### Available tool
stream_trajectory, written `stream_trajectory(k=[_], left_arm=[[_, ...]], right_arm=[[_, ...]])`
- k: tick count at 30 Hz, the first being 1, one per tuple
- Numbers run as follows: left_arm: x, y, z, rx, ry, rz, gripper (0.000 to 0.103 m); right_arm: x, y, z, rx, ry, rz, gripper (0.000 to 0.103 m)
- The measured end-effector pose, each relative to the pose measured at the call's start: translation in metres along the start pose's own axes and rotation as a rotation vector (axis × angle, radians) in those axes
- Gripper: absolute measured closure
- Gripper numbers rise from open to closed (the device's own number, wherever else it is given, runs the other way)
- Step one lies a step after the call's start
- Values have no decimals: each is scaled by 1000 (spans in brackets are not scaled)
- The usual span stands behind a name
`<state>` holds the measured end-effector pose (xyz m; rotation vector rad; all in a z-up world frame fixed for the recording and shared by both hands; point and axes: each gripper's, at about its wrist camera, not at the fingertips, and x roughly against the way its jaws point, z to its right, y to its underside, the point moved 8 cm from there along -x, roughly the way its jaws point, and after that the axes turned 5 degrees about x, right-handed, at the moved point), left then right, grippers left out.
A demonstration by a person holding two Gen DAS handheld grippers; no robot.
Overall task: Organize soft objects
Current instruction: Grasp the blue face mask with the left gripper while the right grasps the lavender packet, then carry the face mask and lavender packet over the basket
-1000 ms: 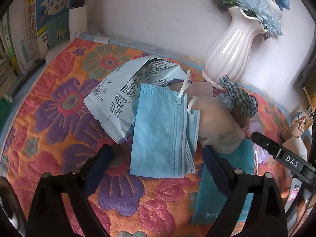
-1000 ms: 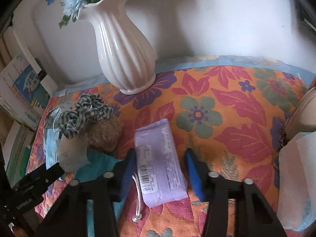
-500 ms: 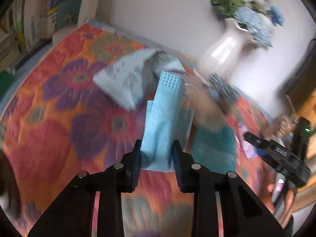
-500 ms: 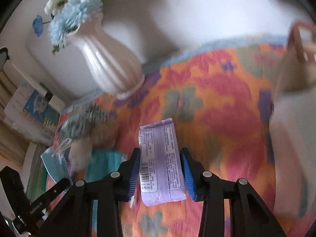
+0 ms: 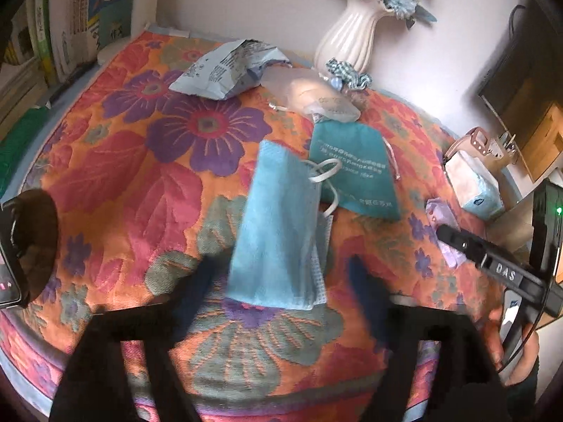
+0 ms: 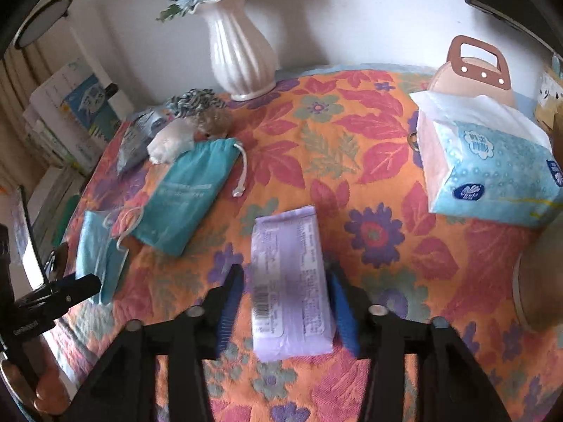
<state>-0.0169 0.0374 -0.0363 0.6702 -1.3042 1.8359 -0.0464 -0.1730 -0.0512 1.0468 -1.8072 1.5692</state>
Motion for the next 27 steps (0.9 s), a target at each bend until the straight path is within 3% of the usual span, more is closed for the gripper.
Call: stream_trajectory(k=[7, 12, 14, 16, 19, 20, 22, 27], left_arm=[[-8, -2, 0, -53, -40, 36, 14], [-11, 0, 2, -84, -87, 66, 15], [-10, 0, 0, -82, -90, 64, 21], [-8, -2, -4, -68, -98, 73, 41], [-7, -4, -10, -62, -132, 82, 60], [-7, -4, -11, -62, -137, 83, 61], [-5, -4, -13, -46, -125, 87, 76], [0, 1, -9, 5, -21, 66, 81]], right_arm=[[-2, 1, -2, 18, 30, 17, 44], [-5, 0, -4, 42, 107, 12, 44], [-7, 0, -6, 62, 150, 8, 44], [-8, 0, -7, 87, 203, 2, 46], [-7, 1, -8, 98, 216, 8, 58], [-5, 1, -8, 97, 215, 10, 60], [-4, 2, -7, 93, 206, 10, 62], [8, 12, -5, 47, 143, 13, 65]])
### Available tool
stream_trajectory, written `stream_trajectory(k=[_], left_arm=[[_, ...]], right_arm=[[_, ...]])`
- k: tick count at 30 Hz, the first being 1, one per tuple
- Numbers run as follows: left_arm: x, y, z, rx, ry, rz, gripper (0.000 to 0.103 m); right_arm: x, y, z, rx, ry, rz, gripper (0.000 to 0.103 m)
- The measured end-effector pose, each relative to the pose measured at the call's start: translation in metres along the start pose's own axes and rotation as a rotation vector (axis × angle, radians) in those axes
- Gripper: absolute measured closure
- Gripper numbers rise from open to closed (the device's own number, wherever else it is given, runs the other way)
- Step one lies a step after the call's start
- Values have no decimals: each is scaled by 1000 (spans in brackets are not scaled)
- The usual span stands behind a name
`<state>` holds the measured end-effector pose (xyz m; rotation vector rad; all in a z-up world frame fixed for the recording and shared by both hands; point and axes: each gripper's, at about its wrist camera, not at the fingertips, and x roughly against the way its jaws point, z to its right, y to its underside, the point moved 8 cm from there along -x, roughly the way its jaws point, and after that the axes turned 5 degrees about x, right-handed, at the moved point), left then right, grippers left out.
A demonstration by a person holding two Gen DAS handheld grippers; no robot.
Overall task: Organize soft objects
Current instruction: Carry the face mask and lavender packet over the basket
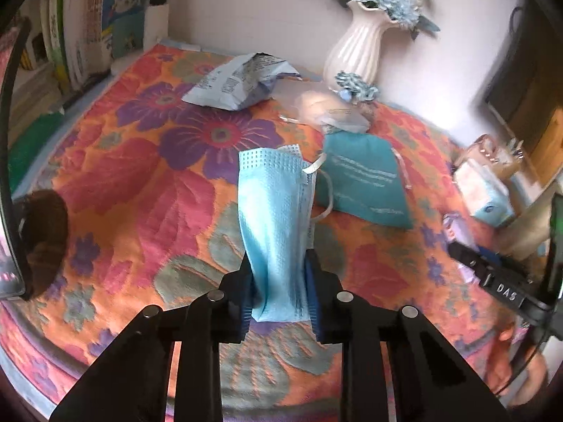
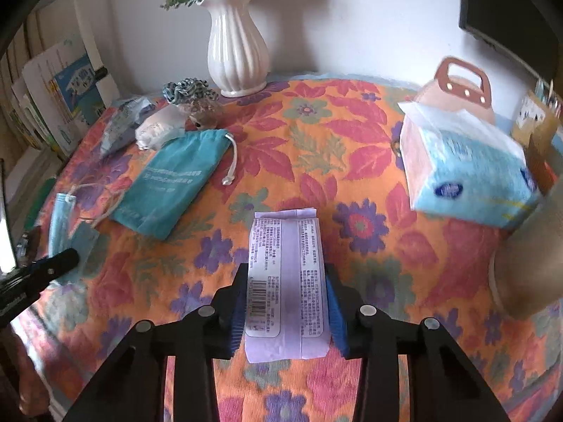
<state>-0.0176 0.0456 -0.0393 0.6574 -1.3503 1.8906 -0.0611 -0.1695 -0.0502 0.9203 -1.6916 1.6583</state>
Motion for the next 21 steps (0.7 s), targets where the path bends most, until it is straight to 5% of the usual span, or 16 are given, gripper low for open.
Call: stream_trajectory(k=[21], left_arm=[[40, 36, 133, -181, 389, -43, 81]], right_arm=[[87, 68, 93, -305, -125, 42, 65]])
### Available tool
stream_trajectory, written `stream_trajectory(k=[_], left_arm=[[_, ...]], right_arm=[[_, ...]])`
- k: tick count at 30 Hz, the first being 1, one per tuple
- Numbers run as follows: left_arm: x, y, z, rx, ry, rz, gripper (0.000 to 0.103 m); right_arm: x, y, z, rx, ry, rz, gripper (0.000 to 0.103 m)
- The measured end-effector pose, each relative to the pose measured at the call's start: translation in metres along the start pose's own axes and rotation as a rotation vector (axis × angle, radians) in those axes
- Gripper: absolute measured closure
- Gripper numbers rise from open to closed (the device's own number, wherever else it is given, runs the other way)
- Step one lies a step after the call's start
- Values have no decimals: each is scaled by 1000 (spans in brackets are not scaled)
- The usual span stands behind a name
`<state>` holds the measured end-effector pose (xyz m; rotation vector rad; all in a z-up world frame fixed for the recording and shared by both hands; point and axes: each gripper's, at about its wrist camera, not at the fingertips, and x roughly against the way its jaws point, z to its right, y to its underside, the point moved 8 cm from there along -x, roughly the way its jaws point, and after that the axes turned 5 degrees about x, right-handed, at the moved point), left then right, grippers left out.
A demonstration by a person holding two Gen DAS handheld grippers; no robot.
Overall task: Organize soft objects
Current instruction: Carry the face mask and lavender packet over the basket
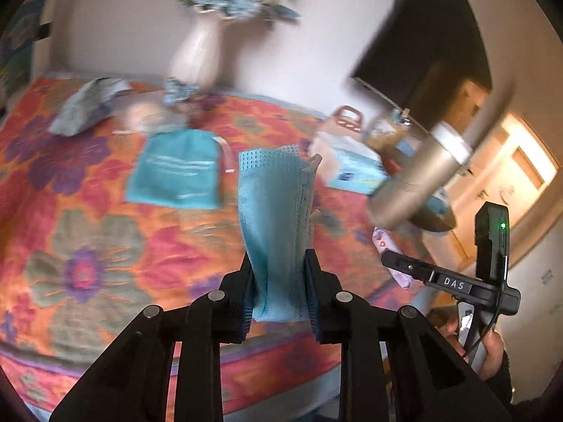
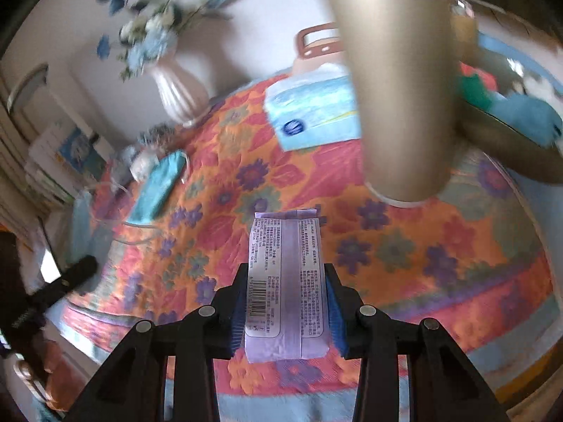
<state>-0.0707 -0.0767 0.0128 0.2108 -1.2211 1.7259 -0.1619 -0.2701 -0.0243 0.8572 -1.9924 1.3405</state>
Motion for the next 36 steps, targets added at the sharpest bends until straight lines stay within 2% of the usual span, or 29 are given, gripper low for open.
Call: stream_trajectory(k=[9, 20, 27, 30, 36], left_arm=[[-27, 11, 95, -168, 121, -74, 81], [-78, 31, 236, -388, 280, -180, 81], [-111, 25, 296, -431, 331, -188, 81], [-124, 21, 316, -471, 277, -145, 81], [-157, -5, 338, -509, 43, -10, 81]], right_arm=[[71, -9, 59, -153, -83, 127, 65], [168, -21, 145, -269, -18, 331, 65], [187, -37, 190, -321, 41, 374, 65], [188, -55, 208, -313, 93, 382, 65], [176, -114, 234, -251, 180, 391, 65]])
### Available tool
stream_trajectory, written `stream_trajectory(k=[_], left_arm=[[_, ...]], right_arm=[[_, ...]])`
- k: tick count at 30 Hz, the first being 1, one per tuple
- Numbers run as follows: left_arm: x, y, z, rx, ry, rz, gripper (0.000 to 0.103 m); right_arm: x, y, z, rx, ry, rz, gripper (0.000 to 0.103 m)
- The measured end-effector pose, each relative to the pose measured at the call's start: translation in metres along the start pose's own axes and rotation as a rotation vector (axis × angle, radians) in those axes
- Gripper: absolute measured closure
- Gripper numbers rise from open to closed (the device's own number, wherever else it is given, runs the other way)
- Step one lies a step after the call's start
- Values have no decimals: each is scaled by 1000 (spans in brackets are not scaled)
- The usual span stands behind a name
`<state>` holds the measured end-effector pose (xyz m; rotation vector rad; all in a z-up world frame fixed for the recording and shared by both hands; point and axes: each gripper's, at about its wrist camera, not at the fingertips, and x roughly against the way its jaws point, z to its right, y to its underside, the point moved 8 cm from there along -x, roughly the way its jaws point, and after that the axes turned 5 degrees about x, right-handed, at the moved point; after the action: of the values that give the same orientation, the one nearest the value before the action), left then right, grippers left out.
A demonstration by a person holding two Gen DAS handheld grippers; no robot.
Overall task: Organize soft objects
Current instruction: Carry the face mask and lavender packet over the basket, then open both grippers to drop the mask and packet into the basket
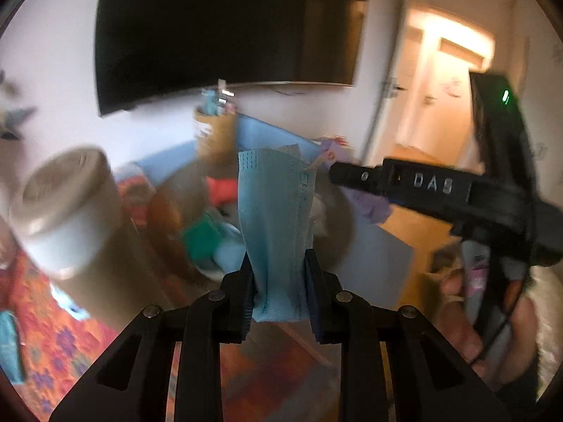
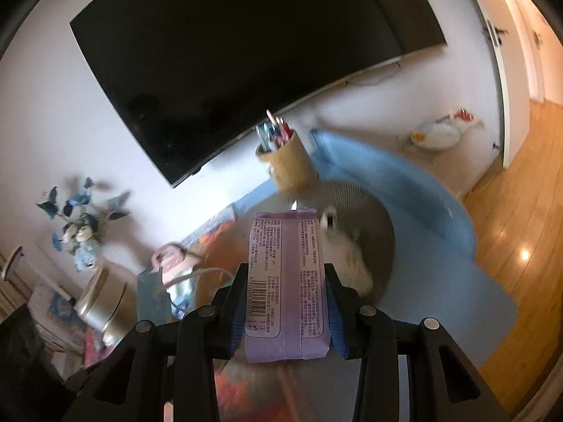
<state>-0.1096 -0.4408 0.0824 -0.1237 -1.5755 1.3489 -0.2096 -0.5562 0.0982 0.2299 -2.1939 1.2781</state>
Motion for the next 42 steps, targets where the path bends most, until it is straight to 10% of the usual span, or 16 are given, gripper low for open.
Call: stream_trajectory(k=[17, 20, 29, 34, 38, 42], left_arm=[[-46, -35, -19, -53, -385, 125, 68], [-51, -36, -20, -51, -384, 133, 61], [-33, -31, 4, -99, -335, 176, 24], [2, -28, 10, -60, -288, 193, 22], [39, -25, 4, -22, -259, 222, 22], [76, -15, -5, 5, -224, 223, 22]], right_arm=[[-109, -68, -31, 283, 24, -106, 64], [-116, -68, -31, 276, 31, -128, 46], [-80, -65, -17, 187, 3, -101, 45], [-35, -59, -15, 166, 5, -45, 45], [7, -49, -13, 137, 44, 23, 10], [49, -31, -22, 119, 9, 89, 8]])
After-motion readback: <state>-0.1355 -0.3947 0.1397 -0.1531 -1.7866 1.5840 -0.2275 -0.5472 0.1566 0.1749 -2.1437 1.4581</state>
